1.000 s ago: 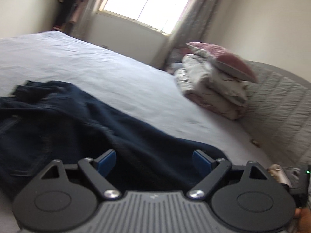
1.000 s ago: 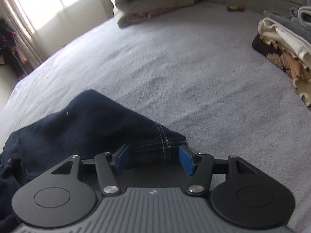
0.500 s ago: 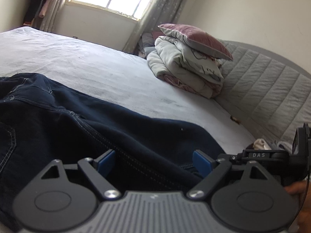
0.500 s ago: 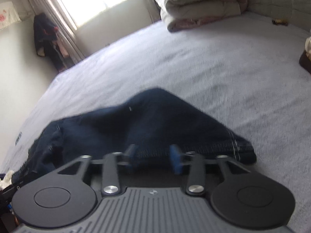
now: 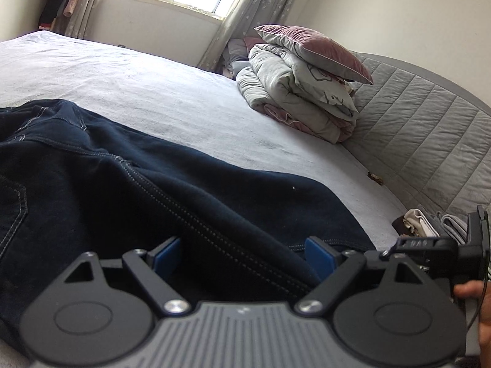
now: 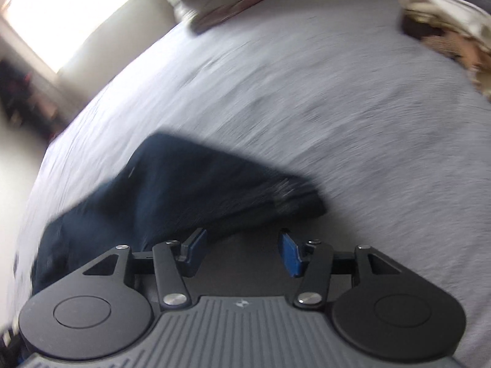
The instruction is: Fold clothes
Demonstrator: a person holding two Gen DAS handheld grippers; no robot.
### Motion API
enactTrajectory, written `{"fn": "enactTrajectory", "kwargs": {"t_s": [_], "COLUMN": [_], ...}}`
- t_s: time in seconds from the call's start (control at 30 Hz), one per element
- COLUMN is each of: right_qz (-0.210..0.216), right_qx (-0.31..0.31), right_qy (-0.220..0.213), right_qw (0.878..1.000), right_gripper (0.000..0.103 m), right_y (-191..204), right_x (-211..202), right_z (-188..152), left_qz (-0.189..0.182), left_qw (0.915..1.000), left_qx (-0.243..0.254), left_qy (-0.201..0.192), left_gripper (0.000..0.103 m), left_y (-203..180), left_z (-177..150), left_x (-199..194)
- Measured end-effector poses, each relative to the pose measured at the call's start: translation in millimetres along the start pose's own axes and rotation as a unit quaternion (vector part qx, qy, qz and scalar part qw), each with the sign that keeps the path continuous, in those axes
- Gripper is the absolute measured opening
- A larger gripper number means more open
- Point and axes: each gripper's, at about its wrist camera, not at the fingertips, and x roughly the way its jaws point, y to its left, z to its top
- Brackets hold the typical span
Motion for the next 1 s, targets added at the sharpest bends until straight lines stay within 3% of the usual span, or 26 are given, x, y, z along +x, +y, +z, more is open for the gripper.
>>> {"fn": "enactTrajectory", "kwargs": {"t_s": [0.2, 0.47, 0.53, 0.77, 1.0], "right_qz": [0.008, 0.016, 0.018, 0.039, 0.108], "right_qx": [0.091, 0.152, 0.165, 0.141, 0.061], "right_qy": [0.002, -0.012, -0.018, -0.065, -0.133], "right_qw": [0.996, 0.988, 0.986, 0.987, 0.983], "right_gripper": [0.057, 0.056, 0.051, 0.027, 0.023], "right_y": [-29.1, -35.5, -36.7, -27.6, 1.0], "right_x": [1.9, 11.0, 10.8, -3.7, -31.9], "right_z": [12.3, 11.0, 9.7, 9.4, 10.0], "left_qz": [0.0, -0.004, -0.005, -0.006, -0.009], "left_qw": [1.0, 0.9999, 0.9999, 0.9997, 0.9997], "left_qx": [-0.004, -0.009, -0.012, -0.018, -0.021], "left_qy": [-0.001, 0.004, 0.009, 0.014, 0.005], "left_gripper": [0.088, 0.088, 0.088, 0.088, 0.088], "left_y": [-0.4, 1.1, 2.0, 2.7, 4.0], "left_z": [-0.6, 0.0, -0.2, 0.5, 2.5], "left_x": [0.0, -2.0, -2.1, -2.6, -7.6]}}
